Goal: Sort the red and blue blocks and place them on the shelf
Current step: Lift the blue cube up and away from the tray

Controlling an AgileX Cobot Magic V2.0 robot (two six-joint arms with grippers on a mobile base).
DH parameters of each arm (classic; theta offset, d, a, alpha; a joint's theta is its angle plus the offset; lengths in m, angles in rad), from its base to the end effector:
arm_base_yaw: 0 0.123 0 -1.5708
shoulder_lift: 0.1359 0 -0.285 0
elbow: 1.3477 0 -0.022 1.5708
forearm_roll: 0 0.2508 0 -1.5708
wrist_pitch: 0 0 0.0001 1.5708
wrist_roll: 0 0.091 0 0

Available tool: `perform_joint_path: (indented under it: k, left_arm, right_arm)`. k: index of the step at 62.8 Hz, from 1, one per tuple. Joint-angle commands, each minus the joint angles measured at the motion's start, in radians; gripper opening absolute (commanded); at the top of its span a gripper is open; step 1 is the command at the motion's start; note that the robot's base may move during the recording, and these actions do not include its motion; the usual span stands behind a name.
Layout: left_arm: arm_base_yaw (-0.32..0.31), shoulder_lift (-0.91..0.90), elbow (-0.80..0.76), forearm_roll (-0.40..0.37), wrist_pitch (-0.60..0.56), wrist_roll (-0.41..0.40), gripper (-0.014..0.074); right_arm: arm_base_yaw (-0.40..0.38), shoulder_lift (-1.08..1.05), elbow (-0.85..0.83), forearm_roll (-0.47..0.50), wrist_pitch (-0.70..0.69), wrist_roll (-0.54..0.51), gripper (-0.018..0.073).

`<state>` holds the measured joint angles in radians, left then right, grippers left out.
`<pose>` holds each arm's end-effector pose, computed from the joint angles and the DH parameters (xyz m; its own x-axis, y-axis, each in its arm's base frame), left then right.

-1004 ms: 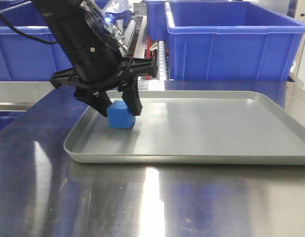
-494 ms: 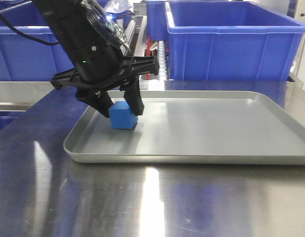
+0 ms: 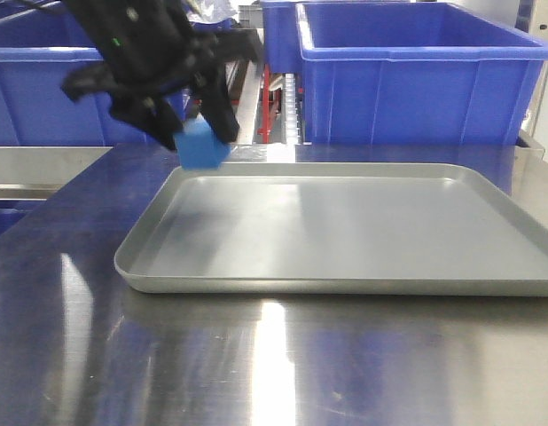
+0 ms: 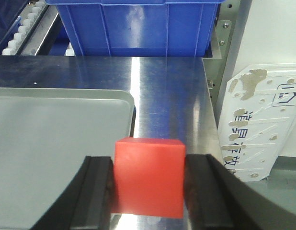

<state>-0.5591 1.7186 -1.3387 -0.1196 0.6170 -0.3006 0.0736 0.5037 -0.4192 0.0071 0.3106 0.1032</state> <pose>0.3206 -0.2080 0.2738 -0.8344 0.0656 -0.5473 0.2622 0.9207 -0.2893 0.1085 0.0082 0.2881 -0.3087 0.0873 -0.9471 -0.0420 0.9936 0.1052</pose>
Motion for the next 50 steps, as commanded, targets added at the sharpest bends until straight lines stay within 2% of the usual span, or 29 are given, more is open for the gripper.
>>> perform_joint_path:
  k: [1, 25, 50]
  left_arm:
    - [0.021, -0.091, -0.028, 0.008, -0.035, -0.006, 0.0125]
    - [0.115, -0.256, -0.016, 0.092, -0.006, -0.006, 0.0125]
    - [0.232, -0.491, 0.180, 0.105, -0.042, -0.006, 0.0125]
  right_arm:
    - [-0.007, 0.001, -0.028, -0.007, -0.089, -0.001, 0.0057]
    - [-0.007, 0.001, -0.028, -0.007, -0.089, -0.001, 0.0057]
    - [-0.007, 0.001, -0.028, -0.007, -0.089, -0.001, 0.0057]
